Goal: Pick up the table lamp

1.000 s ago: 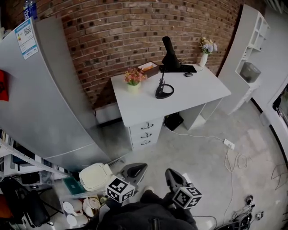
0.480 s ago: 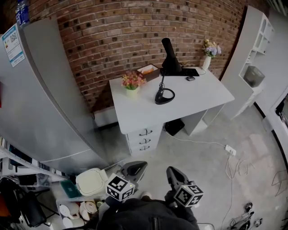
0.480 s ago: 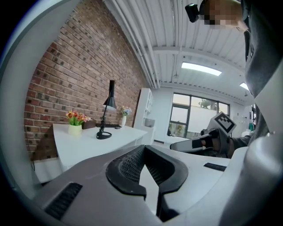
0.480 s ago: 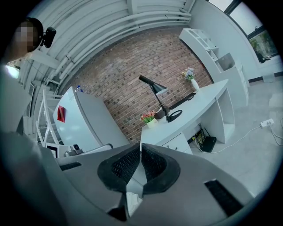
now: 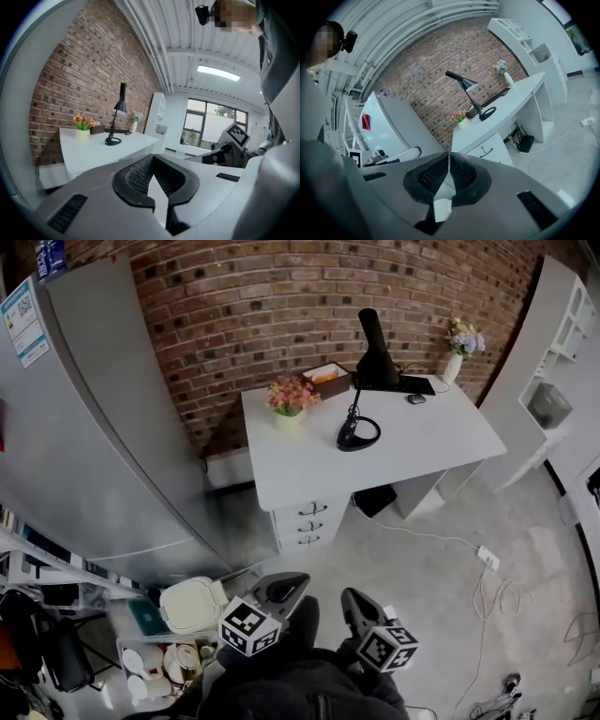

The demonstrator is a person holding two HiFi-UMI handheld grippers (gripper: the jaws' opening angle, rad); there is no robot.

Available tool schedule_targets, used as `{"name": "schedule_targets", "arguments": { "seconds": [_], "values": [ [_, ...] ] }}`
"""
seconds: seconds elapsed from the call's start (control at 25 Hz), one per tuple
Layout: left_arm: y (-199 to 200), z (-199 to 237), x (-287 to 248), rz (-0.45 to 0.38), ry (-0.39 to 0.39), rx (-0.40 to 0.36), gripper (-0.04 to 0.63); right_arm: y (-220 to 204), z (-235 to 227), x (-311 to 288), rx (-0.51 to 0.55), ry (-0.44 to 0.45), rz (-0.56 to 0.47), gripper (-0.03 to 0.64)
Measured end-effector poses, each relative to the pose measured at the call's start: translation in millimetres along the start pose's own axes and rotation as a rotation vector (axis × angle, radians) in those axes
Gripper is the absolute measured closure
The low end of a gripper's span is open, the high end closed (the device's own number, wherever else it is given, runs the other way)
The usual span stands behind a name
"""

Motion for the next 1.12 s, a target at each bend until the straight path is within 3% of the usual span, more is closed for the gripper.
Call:
{"name": "schedule_targets", "arguments": {
  "seconds": [0.64,1.12],
  "values": [
    [7,33,-70,0.02,-0.057,0.004,0.589,26,-40,-46,0.011,-0.056,0.007,0.603],
    [39,104,-144,0.011,-0.081,0.004,0.589,71,-74,-129,0.002,-0.09,-0.004,0.601]
  ]
}}
Point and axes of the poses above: the fingertips, and each gripper's own axes: x backward along the fingers, z to its left, y out of its top, the point moved 2 cm from there along x, backward along the fingers, and after that the axes turned 11 degrees about -z, right-handed, at the moved point
